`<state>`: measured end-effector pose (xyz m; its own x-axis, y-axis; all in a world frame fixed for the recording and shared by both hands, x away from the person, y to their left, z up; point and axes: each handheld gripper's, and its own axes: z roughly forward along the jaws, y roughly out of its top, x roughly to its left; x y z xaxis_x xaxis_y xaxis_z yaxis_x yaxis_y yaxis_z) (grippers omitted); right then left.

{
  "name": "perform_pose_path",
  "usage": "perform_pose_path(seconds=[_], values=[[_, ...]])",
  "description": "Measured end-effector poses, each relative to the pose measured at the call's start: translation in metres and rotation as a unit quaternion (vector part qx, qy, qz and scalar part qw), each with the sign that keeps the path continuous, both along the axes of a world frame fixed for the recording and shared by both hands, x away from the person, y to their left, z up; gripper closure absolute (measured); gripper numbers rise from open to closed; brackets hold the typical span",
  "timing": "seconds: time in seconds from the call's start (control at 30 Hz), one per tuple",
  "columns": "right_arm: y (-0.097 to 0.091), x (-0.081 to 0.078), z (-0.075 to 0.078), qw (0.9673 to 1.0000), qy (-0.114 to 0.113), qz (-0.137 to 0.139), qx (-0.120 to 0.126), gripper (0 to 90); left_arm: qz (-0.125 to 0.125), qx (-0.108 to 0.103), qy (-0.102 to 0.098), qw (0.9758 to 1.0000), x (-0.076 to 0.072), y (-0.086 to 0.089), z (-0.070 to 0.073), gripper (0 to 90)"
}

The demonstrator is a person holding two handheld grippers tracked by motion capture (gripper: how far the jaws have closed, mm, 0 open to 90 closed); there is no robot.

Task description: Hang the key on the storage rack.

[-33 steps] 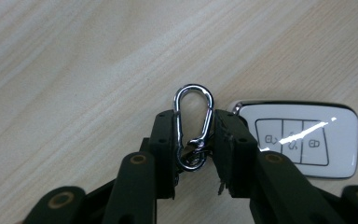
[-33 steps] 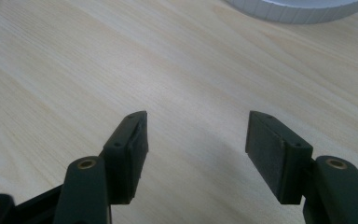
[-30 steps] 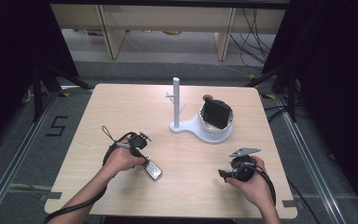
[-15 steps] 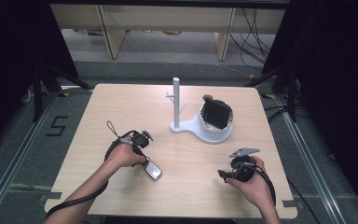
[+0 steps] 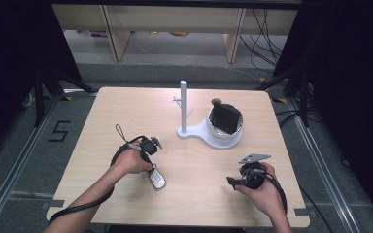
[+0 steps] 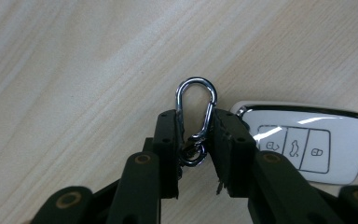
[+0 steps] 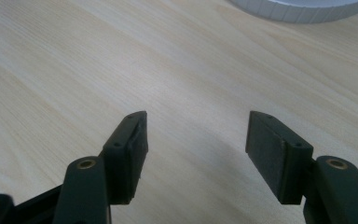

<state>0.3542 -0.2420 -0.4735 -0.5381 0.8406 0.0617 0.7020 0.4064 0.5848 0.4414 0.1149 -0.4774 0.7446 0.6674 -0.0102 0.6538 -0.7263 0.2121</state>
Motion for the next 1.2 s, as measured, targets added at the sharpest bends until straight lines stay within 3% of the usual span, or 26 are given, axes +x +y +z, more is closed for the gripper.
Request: perform_pose_path(seconds=[0.4,0.87,1.07,1.2], values=[[-0.001,0.0,-0.001,1.0,0.001,-0.001,-0.001,39.9,-0.011,-0.016,0.001,0.9998,0.001,0.006,0.001,72.2],[-0.002,-0.001,0.0,1.0,0.001,-0.004,-0.004,39.7,-0.014,-0.045,-0.02,0.9987,-0.002,0.011,0.007,72.2],[-0.003,-0.002,-0.002,1.0,-0.001,-0.007,-0.002,39.7,-0.008,-0.077,-0.051,0.9957,-0.005,0.014,0.015,72.2],[-0.004,-0.002,-0.002,1.0,0.001,-0.006,-0.003,39.7,0.004,-0.12,-0.077,0.9897,-0.008,0.017,0.02,72.3]])
